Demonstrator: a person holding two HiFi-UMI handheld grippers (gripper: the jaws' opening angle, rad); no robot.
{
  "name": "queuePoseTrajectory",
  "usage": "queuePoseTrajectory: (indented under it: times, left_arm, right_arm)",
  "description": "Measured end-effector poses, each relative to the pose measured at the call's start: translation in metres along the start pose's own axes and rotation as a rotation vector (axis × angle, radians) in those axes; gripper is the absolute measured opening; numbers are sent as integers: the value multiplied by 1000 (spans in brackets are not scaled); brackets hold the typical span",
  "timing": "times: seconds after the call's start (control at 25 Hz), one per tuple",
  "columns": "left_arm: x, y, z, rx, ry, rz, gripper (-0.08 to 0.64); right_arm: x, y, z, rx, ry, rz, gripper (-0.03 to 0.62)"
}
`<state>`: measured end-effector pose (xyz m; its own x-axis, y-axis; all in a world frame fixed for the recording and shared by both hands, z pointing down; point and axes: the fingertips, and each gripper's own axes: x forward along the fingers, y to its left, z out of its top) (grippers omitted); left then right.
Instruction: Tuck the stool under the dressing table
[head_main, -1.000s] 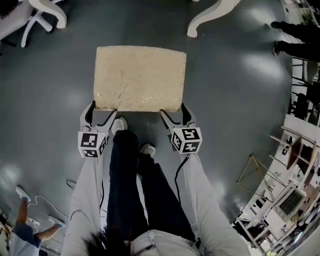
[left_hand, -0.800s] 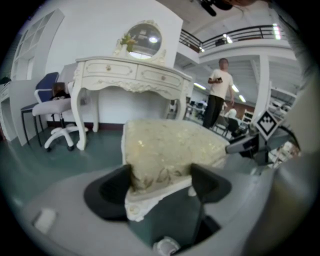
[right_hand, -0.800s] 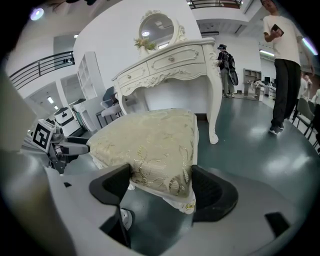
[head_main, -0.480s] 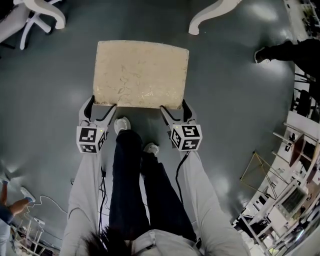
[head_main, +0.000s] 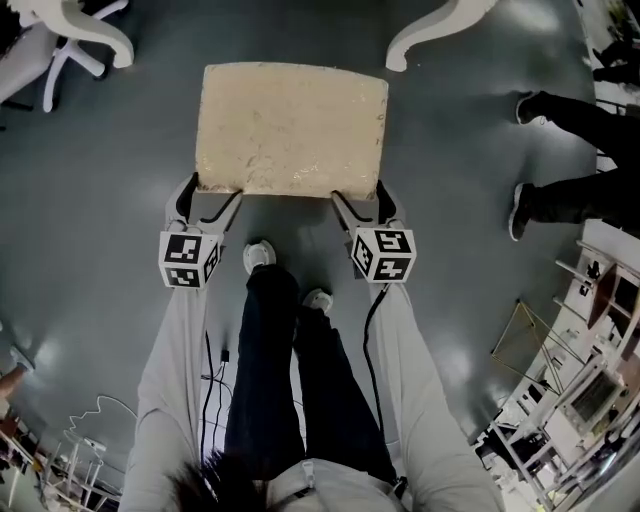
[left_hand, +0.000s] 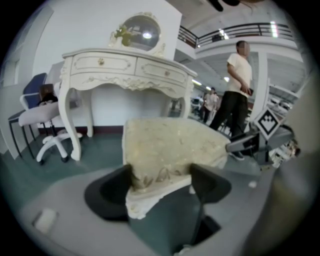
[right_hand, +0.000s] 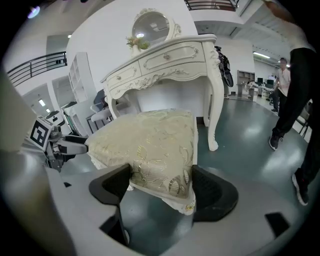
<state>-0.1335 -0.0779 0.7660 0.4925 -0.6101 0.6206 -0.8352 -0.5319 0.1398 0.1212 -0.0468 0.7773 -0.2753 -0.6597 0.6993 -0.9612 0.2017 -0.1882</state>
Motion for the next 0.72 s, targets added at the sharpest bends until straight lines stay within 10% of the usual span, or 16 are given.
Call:
queuePoseTrajectory:
  times: [0.72]
  left_arm:
    - [55,61,50,56,100,-52,383]
  right_arm:
    - [56,0,51,52,39,-60,396]
